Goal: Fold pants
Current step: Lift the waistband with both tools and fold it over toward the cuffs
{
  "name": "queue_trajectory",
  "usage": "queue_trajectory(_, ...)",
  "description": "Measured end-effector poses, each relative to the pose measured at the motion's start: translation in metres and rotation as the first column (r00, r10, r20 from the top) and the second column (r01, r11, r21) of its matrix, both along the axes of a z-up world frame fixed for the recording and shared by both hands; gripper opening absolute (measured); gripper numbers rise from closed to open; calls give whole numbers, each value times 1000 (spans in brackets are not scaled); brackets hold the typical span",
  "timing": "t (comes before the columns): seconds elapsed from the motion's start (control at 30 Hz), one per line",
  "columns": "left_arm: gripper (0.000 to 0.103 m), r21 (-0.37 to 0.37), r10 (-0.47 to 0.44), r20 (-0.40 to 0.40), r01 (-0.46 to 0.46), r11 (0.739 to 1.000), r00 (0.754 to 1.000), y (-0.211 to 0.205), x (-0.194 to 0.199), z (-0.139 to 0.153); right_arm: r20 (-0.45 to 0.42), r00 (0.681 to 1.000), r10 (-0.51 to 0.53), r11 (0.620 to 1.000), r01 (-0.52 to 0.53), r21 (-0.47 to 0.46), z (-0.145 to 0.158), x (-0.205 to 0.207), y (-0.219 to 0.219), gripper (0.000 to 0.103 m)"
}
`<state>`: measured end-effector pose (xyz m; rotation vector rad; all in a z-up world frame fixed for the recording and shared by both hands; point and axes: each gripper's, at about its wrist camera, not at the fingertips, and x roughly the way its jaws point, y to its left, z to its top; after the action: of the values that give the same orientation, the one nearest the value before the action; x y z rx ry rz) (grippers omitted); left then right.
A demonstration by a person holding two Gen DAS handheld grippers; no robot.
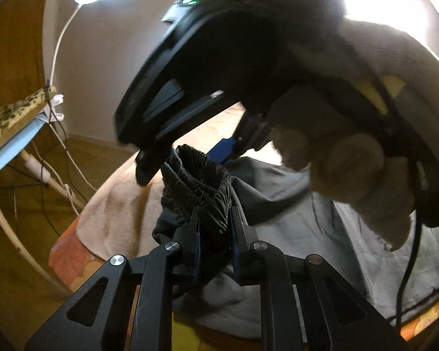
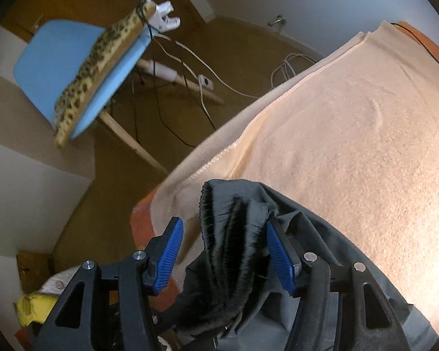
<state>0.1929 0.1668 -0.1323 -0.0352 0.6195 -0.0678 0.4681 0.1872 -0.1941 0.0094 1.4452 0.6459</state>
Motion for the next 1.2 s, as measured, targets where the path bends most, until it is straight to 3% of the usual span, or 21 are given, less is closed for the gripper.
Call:
queue_trajectory(0.07, 15, 5, -5, -1, 5, 1000, 1000, -1, 1, -1, 7, 1000, 9, 999, -9, -38, -3, -2, 2, 61)
queue_trajectory(0.13, 16, 5, -9, -4, 9, 1000, 1000, 0, 0, 0, 20, 1000, 13, 997, -12, -75, -7, -3, 4, 39)
queue_trajectory(0.2, 21, -13, -19, -10, 19, 1000, 1000, 3, -5, 4, 29, 1000, -10, 998, 12, -58, -7, -4, -4, 28)
queue_trajectory(0.23, 29, -15, -20, -11, 20, 1000, 1000, 5, -8, 7, 19, 999, -29, 999, 30, -42, -7, -3, -11, 20)
queue_trajectory(0.27, 35, -16, -25, -12, 24, 1000, 1000, 5, -11, 8, 8, 999, -52, 998, 52, -23, -7, -3, -19, 18)
queue_trajectory(0.33, 57, -4, -30, -11, 30, 1000, 999, 8, -21, 13, -7, 995, -102, 994, 103, 42, -2, -2, -37, 16)
queue_trajectory(0.37, 59, 7, -28, -16, 28, 1000, 999, 10, -24, 15, -12, 992, -128, 989, 128, 70, 0, -3, -46, 16)
queue_trajectory(0.53, 59, 8, -26, -78, 27, 1000, 997, 10, -26, 17, -42, 972, -229, 954, 233, 187, 13, -11, -86, 16)
queue_trajectory(0.77, 59, 30, -145, -94, 148, 988, 985, -25, -25, 32, -65, 942, -328, 898, 332, 290, 39, -34, -132, 16)
queue_trajectory(0.9, 48, 17, -235, -111, 238, 971, 966, -51, -28, 44, -74, 918, -391, 861, 392, 324, 53, -57, -169, 16)
queue_trajectory(1.2, 53, -47, -402, -101, 399, 916, 910, -100, -50, 78, -50, 847, -529, 790, 513, 335, 79, -124, -257, 16)
